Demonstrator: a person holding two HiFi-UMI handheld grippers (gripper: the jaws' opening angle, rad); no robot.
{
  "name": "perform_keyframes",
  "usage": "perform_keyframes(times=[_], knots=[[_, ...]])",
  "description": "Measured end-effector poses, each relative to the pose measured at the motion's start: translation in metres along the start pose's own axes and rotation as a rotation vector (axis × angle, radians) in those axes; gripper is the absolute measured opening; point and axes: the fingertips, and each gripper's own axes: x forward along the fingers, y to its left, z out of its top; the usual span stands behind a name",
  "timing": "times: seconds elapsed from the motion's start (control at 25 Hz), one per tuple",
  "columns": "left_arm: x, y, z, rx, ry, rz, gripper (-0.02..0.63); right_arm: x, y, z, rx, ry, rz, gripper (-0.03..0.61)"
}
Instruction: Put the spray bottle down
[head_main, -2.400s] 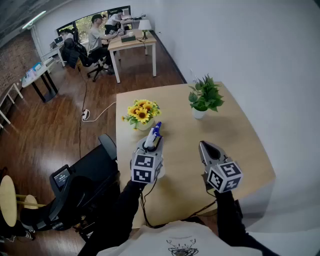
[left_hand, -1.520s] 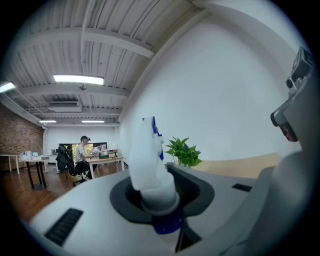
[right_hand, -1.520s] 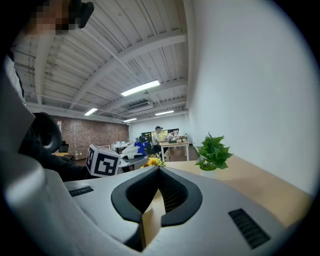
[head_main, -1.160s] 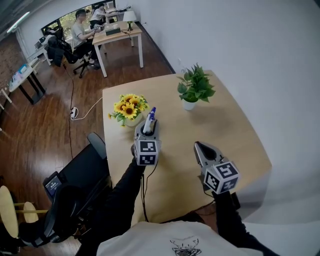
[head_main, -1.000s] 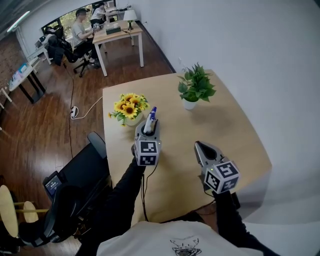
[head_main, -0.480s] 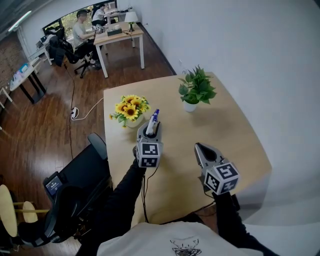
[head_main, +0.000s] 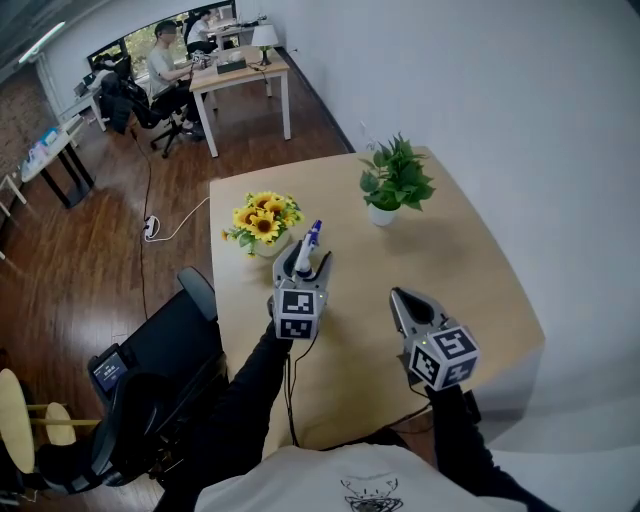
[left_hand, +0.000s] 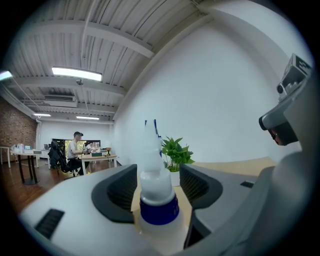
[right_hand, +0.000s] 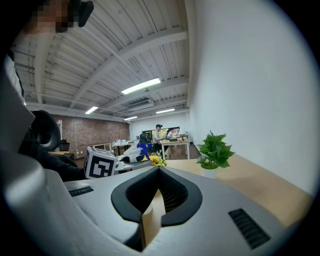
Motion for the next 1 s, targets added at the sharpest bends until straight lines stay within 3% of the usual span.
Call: perform_keyframes(times=[0.32,0.56,0.6,0.76,0.84,1.0], knots=[[-0.021,0.006,-0.003,-0.037,-0.001,0.028,0.298,-0.001,0.007,-0.004,0.012,0.004,0.008,-0.018],[-0.073,0.010,-0.009,-0.076,-0.005,0.146,0.295,-0.003,0.012,-0.005,0.018,-0.003,0.010,-0.018],[-0.084,0.008,-0.009,-0.080,-0.007,0.161,0.281,-0.004,0.012,-0.005,0.019,-0.005,0.010,-0.018],[-0.121,-0.014,-0.014,-0.081,0.011,0.114,0.038,-0.004,0.015,-0.003,0.025,-0.019,0.012,-0.018],[-0.131,-0.025,-0.018,-0.080,0.045,0.088,-0.008,-0.004,0.017,-0.002,0.033,-0.031,0.014,-0.018],[-0.144,-0.047,-0.025,-0.157,0.122,-0.003,-0.008,-0.006,0.025,0.003,0.054,-0.065,0.034,-0.018]])
